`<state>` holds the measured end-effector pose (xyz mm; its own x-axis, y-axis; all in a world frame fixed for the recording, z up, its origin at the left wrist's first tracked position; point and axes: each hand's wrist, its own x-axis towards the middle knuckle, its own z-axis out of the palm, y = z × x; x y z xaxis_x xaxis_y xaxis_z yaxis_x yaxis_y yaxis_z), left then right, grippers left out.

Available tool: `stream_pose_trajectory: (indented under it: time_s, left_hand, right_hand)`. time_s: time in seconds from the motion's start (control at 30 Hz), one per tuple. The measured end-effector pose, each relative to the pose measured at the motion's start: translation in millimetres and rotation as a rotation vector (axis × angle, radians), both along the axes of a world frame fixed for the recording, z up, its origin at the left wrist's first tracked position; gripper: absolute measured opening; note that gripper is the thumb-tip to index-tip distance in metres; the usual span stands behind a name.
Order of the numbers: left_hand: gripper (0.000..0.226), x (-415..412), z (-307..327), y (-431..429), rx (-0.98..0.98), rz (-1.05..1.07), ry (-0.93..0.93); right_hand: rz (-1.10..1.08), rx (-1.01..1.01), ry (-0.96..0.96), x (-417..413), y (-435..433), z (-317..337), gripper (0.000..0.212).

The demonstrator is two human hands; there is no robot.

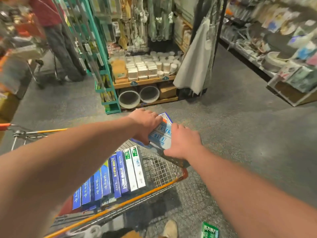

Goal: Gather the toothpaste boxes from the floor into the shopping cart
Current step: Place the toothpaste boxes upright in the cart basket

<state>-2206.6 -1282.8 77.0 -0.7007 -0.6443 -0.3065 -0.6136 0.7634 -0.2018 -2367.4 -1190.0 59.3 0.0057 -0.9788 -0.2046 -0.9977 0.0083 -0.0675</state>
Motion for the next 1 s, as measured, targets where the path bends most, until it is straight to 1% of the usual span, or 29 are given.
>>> stream_pose_trajectory:
  time_s: [0.17,0.33,0.43,0.5,0.57,0.63,0.73,0.77,0.87,0.9,1.0]
  left_hand:
    - [0.096,27.9,-36.1,-41.1,0.063,0.013,-0.049]
    - [0.094,41.9,-92.6,-91.3,0.110,-0.123,-0.099]
    - [0.095,41.8,-138.0,-113.4,0.144,-0.246,-0.133]
    - [0.089,40.3,-175.9,-122.6,0.170,-0.317,-0.130]
    - [0.082,37.2,-215.9,-126.8,0.181,-0.374,-0.088]
    - [0.085,29.7,-253.3,-127.9,0.209,-0.436,-0.083]
    - [0.093,14.9,-295.5,-129.4,0.255,-0.490,-0.139]
    - [0.091,10.1,-308.5,-130.2,0.267,-0.506,-0.146]
    - [0.073,4.4,-344.0,-129.2,0.310,-0.538,-0.135]
    - [0.068,4.9,-355.4,-127.5,0.331,-0.539,-0.134]
    - [0.060,7.7,-379.9,-119.6,0.346,-0.590,-0.156]
  right_hand:
    - [-0.014,0.054,-0.027,31.6,-38.6,-34.6,0.089]
    - [-0.174,0.101,-0.060,64.0,-67.5,-95.0,0.085]
    - [-0.283,0.162,-0.054,79.6,-75.4,-144.9,0.074]
    - [-0.347,0.177,-0.037,84.9,-74.5,-178.7,0.062]
    - [-0.396,0.182,-0.023,86.1,-70.3,-213.9,0.054]
    - [-0.450,0.184,-0.012,85.9,-64.9,-249.4,0.044]
    - [-0.543,0.158,0.023,84.3,-64.4,-298.9,0.030]
    - [-0.568,0.170,0.021,83.8,-65.2,-313.3,0.026]
    - [-0.599,0.206,-0.014,83.5,-62.9,-349.4,0.018]
    - [-0.609,0.211,-0.029,83.7,-59.5,-358.2,0.021]
    - [-0.641,0.318,-0.113,93.7,-44.6,-375.1,0.055]
